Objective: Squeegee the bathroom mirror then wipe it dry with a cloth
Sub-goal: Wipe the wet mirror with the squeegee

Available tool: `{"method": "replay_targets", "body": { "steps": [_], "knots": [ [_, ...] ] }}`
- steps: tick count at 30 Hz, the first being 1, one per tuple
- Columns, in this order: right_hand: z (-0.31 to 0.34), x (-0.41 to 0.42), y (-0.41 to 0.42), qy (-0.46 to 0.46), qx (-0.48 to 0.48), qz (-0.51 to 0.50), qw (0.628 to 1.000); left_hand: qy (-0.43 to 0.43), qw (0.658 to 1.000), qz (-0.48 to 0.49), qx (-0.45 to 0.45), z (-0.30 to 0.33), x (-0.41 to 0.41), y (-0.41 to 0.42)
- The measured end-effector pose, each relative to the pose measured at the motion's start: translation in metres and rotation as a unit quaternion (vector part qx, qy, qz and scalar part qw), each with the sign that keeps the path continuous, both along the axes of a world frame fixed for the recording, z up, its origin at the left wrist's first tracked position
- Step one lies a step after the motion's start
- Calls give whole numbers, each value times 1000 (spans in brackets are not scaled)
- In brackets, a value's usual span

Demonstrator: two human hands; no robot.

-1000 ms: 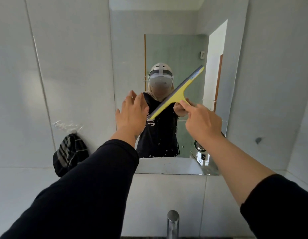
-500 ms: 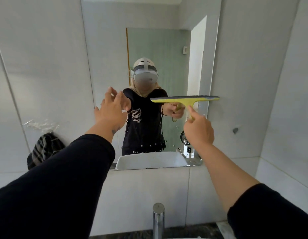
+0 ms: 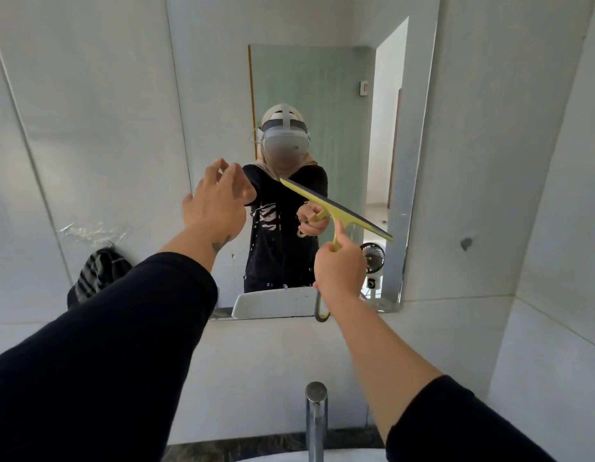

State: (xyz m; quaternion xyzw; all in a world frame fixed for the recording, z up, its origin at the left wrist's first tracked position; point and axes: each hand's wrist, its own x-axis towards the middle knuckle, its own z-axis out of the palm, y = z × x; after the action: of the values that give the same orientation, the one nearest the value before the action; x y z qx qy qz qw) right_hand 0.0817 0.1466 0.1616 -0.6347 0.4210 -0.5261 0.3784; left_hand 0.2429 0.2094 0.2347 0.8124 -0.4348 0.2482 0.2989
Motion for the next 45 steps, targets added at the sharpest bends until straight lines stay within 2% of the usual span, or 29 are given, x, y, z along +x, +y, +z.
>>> {"method": "replay_targets", "body": {
  "steps": [5,15,20,30,37,45],
  "knots": [
    [-7,30,22,12,-46,26,999,7,1000,12,-3,-1,12,18],
    [-20,59,51,153,-129,42,979,36,998,40,15,-23,31,42],
    [-28,52,53,303,-202,44,930,51,997,46,27,-35,29,42],
    [-14,3,28,438,-289,0,851,57,997,19,40,-49,5,30],
    [-11,-31,1,447,-265,-36,854,58,997,-14,43,-58,-20,12],
    [-16,-71,-32,406,-219,-73,884,52,997,-33,53,-59,-36,-8]
  ]
}}
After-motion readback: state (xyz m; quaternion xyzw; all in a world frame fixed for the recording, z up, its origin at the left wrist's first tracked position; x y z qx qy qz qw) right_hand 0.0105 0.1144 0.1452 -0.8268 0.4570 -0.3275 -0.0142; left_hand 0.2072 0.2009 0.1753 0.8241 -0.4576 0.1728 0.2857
